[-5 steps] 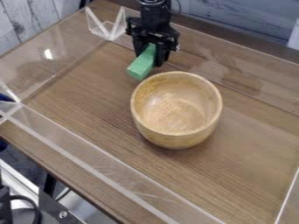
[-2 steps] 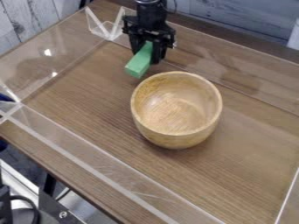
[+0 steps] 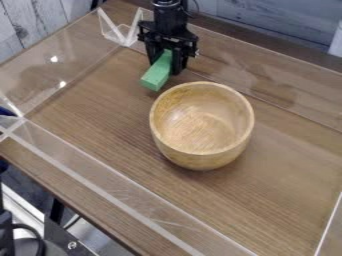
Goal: Remove the green block from inside the brown bowl and put it on the table
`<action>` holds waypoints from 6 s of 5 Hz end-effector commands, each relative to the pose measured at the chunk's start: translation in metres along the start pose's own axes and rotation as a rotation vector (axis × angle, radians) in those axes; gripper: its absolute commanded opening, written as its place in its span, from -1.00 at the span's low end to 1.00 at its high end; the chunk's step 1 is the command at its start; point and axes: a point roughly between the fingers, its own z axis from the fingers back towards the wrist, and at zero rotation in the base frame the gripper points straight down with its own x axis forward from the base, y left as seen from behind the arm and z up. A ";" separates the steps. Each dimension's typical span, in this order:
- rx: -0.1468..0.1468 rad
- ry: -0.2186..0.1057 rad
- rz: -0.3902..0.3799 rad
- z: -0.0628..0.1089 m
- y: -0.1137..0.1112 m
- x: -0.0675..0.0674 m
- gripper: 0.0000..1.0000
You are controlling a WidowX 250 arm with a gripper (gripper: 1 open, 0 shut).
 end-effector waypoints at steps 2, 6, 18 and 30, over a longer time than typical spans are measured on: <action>0.015 -0.071 0.021 0.021 0.010 0.012 -1.00; -0.002 -0.064 0.036 0.021 0.012 0.011 -1.00; -0.049 -0.063 0.069 0.039 0.019 0.003 -1.00; -0.039 -0.013 0.105 0.014 0.031 -0.006 -1.00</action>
